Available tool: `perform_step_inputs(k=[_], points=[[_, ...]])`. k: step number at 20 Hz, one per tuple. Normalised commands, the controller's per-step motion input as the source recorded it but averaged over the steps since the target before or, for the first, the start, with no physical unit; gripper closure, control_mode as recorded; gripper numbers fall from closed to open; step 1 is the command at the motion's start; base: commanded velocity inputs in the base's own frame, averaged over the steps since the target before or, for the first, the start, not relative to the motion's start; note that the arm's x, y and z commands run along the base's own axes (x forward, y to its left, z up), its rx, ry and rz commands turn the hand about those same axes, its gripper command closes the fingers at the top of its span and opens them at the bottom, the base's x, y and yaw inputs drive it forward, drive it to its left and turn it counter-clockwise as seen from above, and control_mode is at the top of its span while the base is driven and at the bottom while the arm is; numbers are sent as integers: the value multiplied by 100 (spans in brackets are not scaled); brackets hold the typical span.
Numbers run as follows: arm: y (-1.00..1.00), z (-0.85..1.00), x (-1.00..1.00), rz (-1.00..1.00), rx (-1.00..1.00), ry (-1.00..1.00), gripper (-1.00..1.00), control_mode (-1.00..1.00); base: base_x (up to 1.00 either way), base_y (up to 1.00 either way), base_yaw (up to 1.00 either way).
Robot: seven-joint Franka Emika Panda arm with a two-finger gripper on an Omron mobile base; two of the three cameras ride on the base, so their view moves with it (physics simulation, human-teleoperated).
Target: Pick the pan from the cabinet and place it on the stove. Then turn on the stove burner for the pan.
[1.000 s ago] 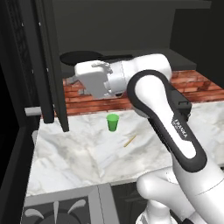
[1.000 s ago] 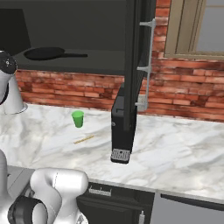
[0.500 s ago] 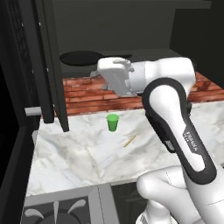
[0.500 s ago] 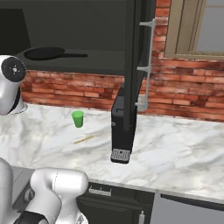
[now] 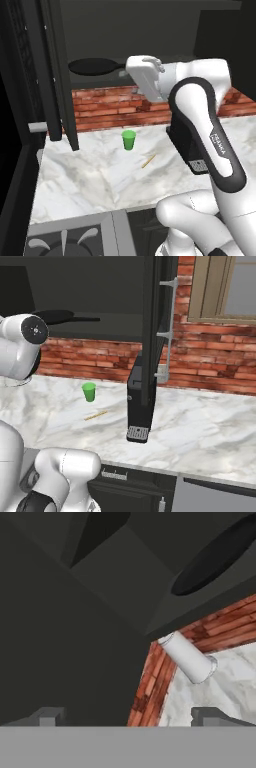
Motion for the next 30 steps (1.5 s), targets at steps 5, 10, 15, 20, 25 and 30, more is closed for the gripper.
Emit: perform_step_inputs(k=[5,10,15,20,25,30], points=[[-39,1,36,1,-3,-7,-100,-100,0,0,0],[-25,8,11,6,-12,-13,-100,-100,0,0,0],[-22,14,7,10,-16,-12,-100,-100,0,0,0],[-12,9,7,10,-15,-16,-100,-100,0,0,0],[-13,0,7,12,-9,-27,-100,-100,0,0,0],[-19,0,6,7,-1,-28,-100,-100,0,0,0]])
